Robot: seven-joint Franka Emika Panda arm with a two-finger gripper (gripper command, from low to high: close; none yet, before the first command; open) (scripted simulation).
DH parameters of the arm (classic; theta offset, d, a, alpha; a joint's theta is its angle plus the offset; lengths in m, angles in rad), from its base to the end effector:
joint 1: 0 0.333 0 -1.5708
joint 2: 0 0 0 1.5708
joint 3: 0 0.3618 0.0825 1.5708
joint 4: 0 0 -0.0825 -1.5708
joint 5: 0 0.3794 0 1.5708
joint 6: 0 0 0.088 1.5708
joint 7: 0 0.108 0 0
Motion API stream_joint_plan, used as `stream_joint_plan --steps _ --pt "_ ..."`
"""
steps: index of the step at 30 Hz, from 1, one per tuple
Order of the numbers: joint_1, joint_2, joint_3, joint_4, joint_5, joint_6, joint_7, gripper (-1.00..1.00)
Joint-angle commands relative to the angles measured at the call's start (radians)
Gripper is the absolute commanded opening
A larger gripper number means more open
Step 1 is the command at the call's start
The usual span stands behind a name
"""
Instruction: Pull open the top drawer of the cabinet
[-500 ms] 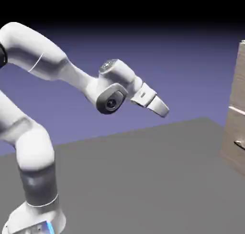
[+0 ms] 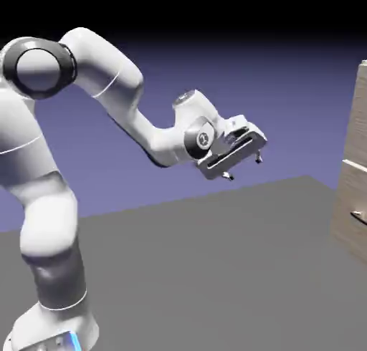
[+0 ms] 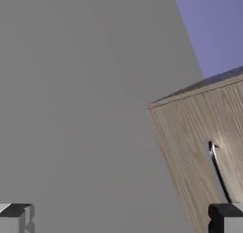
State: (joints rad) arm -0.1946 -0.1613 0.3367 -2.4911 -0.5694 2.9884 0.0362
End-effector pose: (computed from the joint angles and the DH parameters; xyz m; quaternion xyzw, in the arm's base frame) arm 0.4738 0.1108 0.4560 0.8915 0.3032 0.3118 0.1266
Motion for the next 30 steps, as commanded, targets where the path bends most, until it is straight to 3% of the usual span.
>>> stream_joint_plan --steps 1,30 --pt "-0.013 0.025 0.021 0.02 -0.035 -0.003 -0.044 0.0" --pt "-0.382 0.757 0.623 0.59 -1.054 -0.09 -1.305 0.0"
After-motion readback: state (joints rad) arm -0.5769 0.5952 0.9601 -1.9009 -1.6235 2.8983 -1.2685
